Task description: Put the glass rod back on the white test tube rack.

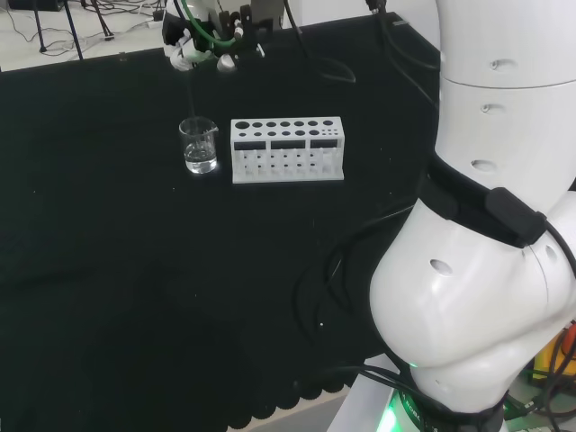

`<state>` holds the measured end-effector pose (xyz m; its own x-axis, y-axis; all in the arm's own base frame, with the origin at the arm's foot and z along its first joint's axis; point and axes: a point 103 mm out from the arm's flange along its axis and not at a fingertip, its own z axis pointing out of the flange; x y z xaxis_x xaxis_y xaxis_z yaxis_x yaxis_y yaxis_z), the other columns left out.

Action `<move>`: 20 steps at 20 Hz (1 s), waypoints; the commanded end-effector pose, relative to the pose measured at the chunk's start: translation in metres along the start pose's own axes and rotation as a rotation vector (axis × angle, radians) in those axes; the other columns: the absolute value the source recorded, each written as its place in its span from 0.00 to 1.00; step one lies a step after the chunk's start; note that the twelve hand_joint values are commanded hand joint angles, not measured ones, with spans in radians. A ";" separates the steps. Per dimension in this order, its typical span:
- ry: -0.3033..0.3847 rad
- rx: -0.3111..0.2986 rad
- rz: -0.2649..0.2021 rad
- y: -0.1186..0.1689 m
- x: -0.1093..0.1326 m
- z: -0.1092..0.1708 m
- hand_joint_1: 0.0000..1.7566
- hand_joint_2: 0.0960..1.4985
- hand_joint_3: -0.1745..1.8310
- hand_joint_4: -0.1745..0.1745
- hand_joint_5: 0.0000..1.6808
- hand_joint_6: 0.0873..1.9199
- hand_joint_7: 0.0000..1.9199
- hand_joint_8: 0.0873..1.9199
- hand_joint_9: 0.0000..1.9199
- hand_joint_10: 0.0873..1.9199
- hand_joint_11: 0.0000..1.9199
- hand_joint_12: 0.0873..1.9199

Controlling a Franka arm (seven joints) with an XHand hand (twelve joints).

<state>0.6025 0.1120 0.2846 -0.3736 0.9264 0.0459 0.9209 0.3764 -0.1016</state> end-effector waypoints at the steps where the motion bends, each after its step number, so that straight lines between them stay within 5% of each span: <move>1: 0.006 -0.013 0.005 -0.005 0.001 -0.004 0.72 0.74 0.09 0.00 0.56 0.36 0.51 0.68 0.81 0.49 0.82 0.41; 13: 0.038 -0.095 0.028 -0.035 0.001 -0.050 0.72 0.74 0.09 0.00 0.56 0.36 0.51 0.68 0.81 0.49 0.82 0.41; 20: 0.056 -0.136 0.087 -0.069 -0.010 -0.089 0.72 0.74 0.09 0.00 0.56 0.36 0.51 0.68 0.81 0.49 0.82 0.41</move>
<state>0.5725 0.0969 0.3539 -0.3324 0.9394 0.0841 0.9430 0.3327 0.0108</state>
